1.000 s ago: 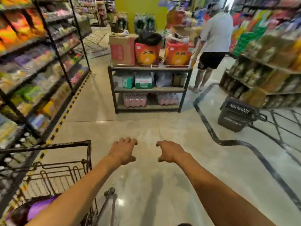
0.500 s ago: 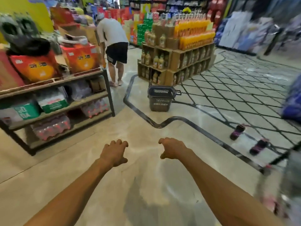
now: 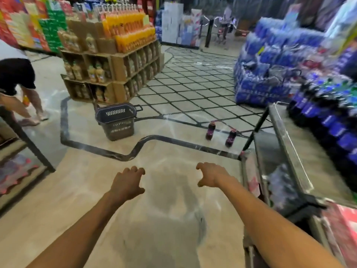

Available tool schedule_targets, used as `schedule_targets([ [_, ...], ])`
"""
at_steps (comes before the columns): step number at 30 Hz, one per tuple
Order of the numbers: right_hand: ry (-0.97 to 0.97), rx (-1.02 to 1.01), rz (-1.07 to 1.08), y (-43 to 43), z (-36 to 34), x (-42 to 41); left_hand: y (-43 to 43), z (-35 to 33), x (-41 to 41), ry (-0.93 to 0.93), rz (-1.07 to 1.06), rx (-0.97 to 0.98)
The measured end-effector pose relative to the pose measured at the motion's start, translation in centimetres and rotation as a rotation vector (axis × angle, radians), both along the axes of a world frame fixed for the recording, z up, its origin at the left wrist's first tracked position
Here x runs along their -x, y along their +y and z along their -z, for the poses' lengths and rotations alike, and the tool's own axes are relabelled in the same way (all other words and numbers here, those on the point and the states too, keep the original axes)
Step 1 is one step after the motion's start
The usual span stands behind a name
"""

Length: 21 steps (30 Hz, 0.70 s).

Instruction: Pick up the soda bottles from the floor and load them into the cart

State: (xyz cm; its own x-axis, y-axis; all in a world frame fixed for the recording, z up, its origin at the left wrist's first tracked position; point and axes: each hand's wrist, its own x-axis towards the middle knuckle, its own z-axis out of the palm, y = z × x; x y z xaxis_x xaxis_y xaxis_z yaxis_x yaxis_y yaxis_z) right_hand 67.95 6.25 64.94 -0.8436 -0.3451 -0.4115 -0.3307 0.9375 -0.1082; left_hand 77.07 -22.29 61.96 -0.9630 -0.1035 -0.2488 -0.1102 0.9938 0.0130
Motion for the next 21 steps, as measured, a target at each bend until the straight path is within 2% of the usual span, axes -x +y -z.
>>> schedule_targets([
  [4, 0.014, -0.032, 0.136, 4.0, 0.3, 3.5, 2.5, -0.5, 6.2, 0.022, 0.118, 0.007],
  [12, 0.021, 0.053, 0.306, 8.3, 1.6, 11.8, 7.2, -1.6, 18.4, 0.088, 0.312, 0.026],
  [21, 0.018, 0.081, 0.364, 11.4, 2.2, 22.6, 8.7, -0.9, 30.9, 0.072, 0.347, 0.085],
])
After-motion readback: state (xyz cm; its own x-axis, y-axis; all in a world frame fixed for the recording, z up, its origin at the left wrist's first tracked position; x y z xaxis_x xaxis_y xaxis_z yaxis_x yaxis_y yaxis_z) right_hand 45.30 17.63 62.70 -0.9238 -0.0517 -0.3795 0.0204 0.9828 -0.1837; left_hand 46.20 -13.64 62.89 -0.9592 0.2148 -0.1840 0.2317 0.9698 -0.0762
